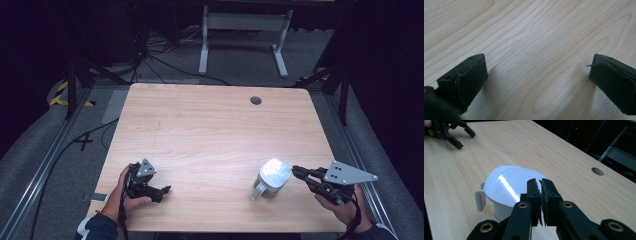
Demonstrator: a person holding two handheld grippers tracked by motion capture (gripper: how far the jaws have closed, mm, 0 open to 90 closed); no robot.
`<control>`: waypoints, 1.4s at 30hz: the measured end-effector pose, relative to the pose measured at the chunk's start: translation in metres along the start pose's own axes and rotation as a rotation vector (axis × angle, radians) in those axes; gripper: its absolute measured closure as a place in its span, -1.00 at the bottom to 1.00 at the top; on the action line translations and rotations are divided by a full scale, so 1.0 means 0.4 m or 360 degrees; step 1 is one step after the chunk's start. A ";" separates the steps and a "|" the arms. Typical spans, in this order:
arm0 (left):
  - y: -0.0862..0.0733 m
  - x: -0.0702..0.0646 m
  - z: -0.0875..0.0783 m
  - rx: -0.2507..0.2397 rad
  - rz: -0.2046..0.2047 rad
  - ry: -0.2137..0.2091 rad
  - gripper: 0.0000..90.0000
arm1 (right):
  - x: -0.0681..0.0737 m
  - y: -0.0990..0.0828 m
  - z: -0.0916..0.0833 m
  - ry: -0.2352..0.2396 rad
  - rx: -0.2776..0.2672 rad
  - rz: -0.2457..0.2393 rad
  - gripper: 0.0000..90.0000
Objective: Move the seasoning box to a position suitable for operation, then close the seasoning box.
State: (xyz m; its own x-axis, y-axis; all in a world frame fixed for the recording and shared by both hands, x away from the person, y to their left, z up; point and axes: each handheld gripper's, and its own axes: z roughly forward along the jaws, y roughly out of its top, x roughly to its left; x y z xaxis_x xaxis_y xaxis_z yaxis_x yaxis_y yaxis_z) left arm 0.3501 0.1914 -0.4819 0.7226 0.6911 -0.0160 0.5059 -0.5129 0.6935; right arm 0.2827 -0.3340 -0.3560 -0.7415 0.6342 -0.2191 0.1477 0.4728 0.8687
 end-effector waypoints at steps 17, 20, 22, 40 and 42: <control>0.000 0.001 -0.001 0.0007 0.0016 0.0004 -0.97 | -0.093 -0.145 -0.004 -0.0182 0.0225 0.0163 0.64; 0.000 0.000 0.000 0.0007 0.0006 -0.0001 -0.97 | -0.107 -0.192 0.008 -0.0152 0.0247 0.0246 0.51; 0.000 0.000 0.000 0.0008 -0.0001 -0.0003 -0.97 | -0.119 -0.231 0.015 -0.0131 0.0271 0.0310 0.48; 0.001 0.001 0.002 0.0006 0.0001 -0.0014 -0.98 | -0.122 -0.326 0.047 -0.0088 0.0444 0.0417 -0.49; 0.001 0.001 0.002 0.0006 0.0002 -0.0012 -0.98 | -0.121 -0.326 0.047 -0.0091 0.0444 0.0419 -0.49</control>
State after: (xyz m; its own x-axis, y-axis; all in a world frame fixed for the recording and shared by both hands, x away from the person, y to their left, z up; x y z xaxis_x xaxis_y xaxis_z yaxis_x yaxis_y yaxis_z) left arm 0.3511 0.1910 -0.4822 0.7267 0.6866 -0.0209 0.5071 -0.5157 0.6906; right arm 0.3118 -0.4150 -0.4671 -0.6179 0.7854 -0.0357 0.5065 0.4324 0.7460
